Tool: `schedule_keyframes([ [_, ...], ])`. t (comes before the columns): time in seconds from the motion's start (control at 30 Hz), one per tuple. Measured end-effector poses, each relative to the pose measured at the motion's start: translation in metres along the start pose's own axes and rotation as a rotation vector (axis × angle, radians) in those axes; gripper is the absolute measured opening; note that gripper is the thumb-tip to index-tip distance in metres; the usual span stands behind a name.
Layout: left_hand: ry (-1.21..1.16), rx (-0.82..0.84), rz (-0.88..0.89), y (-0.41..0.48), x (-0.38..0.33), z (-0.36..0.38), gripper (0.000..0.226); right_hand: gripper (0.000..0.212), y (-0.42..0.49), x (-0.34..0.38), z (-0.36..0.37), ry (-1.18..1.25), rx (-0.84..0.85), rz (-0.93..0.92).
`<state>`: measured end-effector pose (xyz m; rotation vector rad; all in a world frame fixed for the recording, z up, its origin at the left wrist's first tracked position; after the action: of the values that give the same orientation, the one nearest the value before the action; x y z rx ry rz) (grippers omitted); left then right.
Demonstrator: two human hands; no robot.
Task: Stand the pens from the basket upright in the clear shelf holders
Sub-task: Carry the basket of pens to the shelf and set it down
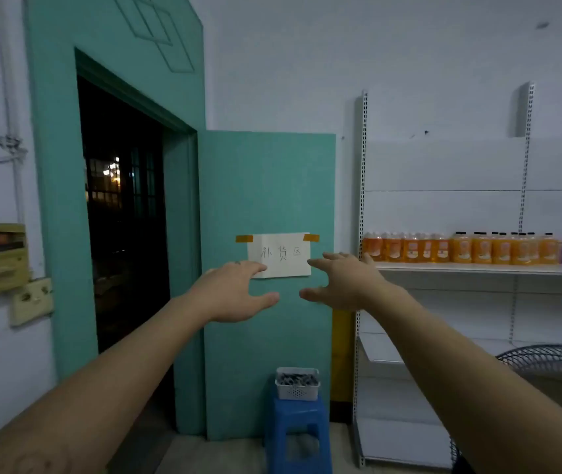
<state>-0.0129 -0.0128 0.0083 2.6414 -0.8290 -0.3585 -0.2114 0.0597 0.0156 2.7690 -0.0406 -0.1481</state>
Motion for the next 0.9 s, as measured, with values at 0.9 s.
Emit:
schedule_keyframes([
  [0.9,0.058,0.223,-0.009,0.144,0.148,0.208,0.083,0.082,0.147,-0.019,0.227,0.03,0.313,0.114],
])
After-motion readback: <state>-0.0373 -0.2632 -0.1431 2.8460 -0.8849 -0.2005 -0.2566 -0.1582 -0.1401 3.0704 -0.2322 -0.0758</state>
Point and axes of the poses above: each hand's wrist, its own y-axis towards the middle knuckle, its own z-axis out of the palm, x = y × z, the point moved 2 cm from there along y, towards the middle knuckle, and after that the axes turned 11 degrees about -z, right-handed, at the moved point
